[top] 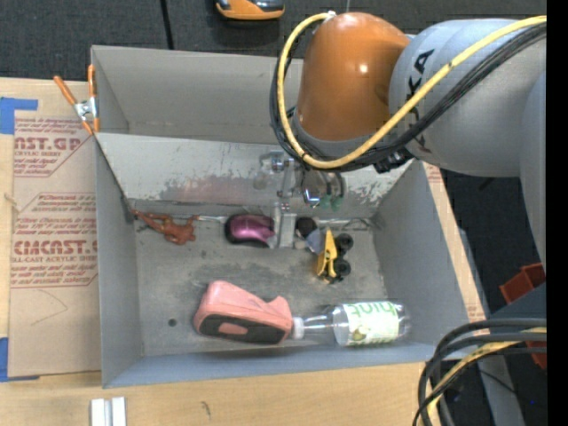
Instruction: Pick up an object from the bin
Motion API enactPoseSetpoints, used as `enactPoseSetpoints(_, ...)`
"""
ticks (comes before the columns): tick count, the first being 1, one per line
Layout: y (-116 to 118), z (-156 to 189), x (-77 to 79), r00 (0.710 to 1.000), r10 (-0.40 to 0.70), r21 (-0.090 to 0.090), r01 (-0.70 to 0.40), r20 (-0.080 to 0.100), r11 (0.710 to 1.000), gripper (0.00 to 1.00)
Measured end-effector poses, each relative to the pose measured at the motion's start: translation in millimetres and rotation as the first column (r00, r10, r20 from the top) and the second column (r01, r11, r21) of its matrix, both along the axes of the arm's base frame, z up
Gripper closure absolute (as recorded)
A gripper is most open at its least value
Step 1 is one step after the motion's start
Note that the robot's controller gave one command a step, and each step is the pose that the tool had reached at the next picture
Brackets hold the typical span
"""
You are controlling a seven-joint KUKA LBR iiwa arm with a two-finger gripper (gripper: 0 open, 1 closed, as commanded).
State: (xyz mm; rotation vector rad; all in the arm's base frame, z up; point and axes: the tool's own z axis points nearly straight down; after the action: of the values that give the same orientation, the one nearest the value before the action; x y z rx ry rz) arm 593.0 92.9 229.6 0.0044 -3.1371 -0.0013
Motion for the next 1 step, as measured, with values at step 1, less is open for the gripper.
enactPoseSetpoints(1,-0.5,5.0,0.9,1.0,-0.001,0.001,0.001,0.007,1.0,0.0)
